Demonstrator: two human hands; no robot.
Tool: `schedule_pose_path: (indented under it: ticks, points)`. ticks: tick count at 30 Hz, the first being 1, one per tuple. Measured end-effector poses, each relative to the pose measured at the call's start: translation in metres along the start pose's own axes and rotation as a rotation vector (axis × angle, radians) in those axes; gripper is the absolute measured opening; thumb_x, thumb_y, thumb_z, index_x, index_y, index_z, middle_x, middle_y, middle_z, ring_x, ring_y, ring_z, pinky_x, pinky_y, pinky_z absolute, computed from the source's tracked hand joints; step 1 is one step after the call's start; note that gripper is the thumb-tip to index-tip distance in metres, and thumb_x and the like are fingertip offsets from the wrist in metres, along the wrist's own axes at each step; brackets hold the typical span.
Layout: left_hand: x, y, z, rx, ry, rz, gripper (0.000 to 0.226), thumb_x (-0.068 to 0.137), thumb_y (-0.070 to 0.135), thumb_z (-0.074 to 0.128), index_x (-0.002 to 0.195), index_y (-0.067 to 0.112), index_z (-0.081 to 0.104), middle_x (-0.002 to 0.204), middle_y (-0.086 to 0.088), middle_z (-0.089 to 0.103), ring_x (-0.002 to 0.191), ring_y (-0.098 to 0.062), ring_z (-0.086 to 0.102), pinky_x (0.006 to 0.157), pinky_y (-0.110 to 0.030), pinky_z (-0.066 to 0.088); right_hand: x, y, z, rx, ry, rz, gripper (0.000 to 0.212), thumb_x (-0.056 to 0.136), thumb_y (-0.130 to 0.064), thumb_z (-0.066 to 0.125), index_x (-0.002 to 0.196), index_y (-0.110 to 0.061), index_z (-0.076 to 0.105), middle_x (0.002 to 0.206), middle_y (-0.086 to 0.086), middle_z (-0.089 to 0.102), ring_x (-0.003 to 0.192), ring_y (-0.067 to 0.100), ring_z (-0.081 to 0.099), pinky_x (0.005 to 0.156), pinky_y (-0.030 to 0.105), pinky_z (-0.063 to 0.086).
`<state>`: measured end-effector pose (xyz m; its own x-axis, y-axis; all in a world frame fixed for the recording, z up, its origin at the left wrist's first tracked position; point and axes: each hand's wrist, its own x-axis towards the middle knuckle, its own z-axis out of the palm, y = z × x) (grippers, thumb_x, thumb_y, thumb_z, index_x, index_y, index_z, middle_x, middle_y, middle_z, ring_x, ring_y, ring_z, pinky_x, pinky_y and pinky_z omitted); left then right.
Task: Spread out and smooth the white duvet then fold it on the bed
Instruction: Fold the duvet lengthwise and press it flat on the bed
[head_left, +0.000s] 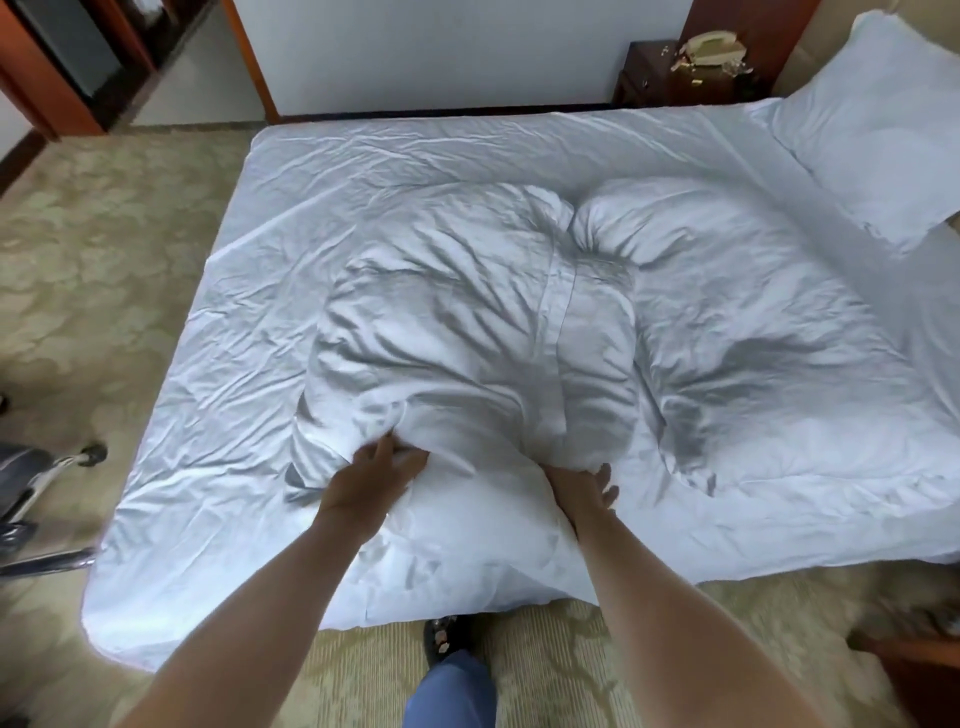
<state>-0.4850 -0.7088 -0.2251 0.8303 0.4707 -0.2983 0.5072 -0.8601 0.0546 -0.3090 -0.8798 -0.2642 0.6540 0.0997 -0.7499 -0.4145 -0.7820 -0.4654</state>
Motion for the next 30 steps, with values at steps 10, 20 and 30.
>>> schedule_pose_path:
  ticks: [10, 20, 30]
  points:
    - [0.021, -0.002, 0.015, 0.131, -0.198, 0.033, 0.061, 0.096, 0.021, 0.047, 0.148, 0.037, 0.018, 0.144, -0.010, 0.032, 0.127, -0.030, 0.043, 0.093, -0.042, 0.048, 0.001, -0.007, 0.000, -0.118, 0.068, -0.075, 0.058, 0.084, -0.041, 0.062, 0.130, -0.007, 0.049, 0.120, 0.009, 0.060, 0.113, 0.030, 0.054, 0.099, 0.038, 0.041]
    - [0.030, -0.001, -0.086, -0.015, 0.121, -0.112, 0.052, 0.092, 0.024, 0.049, 0.142, 0.025, 0.036, 0.132, -0.001, 0.048, 0.114, -0.023, 0.059, 0.087, -0.036, 0.051, -0.075, -0.187, -0.047, -0.219, 0.500, -0.847, 0.038, 0.083, -0.010, 0.064, 0.118, 0.002, 0.057, 0.124, 0.016, 0.056, 0.122, 0.032, 0.049, 0.098, 0.038, 0.042]
    - [-0.002, 0.126, -0.010, 0.044, -0.129, 0.076, 0.071, 0.091, 0.018, 0.048, 0.148, 0.043, 0.014, 0.155, 0.004, 0.020, 0.139, -0.024, 0.027, 0.109, -0.034, 0.035, 0.003, -0.051, -0.138, -0.496, 0.389, -0.585, 0.054, 0.092, -0.019, 0.053, 0.143, -0.010, 0.035, 0.137, 0.017, 0.043, 0.126, 0.036, 0.044, 0.103, 0.043, 0.040]
